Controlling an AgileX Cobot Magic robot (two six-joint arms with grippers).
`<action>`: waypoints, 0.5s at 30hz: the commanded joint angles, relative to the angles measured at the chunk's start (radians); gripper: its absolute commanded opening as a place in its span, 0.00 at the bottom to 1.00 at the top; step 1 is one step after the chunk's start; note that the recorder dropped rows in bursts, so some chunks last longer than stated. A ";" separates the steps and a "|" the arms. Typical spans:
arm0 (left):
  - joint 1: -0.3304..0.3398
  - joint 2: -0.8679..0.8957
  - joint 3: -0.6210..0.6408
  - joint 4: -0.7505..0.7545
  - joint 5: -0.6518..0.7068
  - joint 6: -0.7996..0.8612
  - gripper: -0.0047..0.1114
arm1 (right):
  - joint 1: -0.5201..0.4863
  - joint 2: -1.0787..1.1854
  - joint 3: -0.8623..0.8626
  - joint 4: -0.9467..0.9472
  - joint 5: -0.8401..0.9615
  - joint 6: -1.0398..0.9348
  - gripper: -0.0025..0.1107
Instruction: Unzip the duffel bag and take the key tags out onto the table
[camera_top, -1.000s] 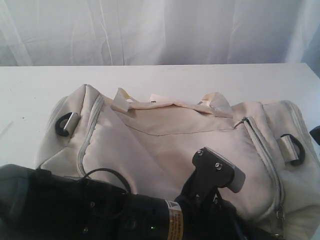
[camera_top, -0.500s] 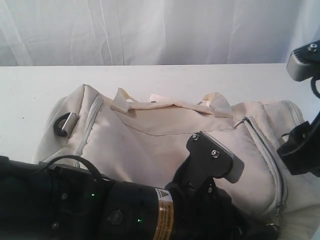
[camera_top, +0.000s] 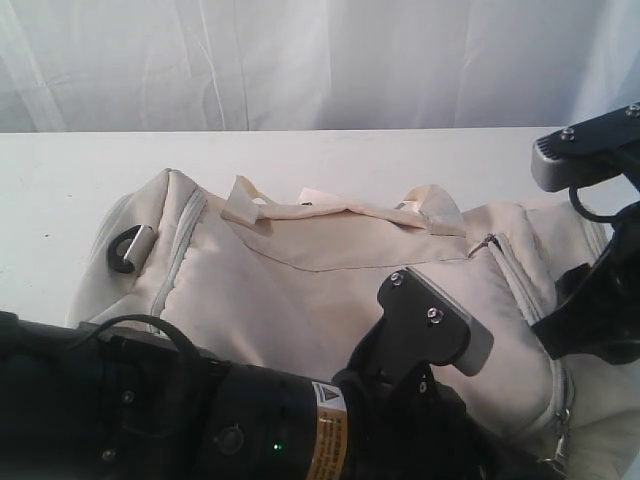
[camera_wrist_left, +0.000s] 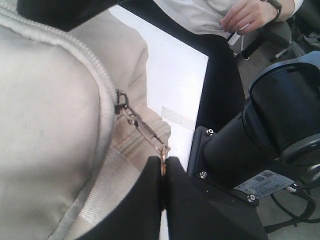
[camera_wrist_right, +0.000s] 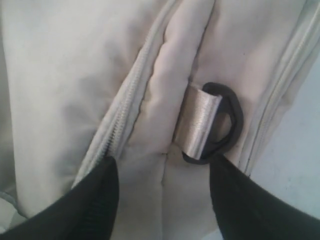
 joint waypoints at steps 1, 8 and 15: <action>-0.006 -0.014 -0.001 0.013 -0.012 -0.008 0.04 | 0.000 0.002 -0.006 -0.007 -0.001 0.006 0.40; -0.006 -0.014 -0.001 0.015 -0.064 -0.008 0.04 | 0.000 0.002 -0.006 0.027 -0.022 0.013 0.33; -0.006 -0.014 -0.001 0.017 -0.068 -0.009 0.04 | 0.000 0.002 -0.006 0.089 -0.016 0.013 0.33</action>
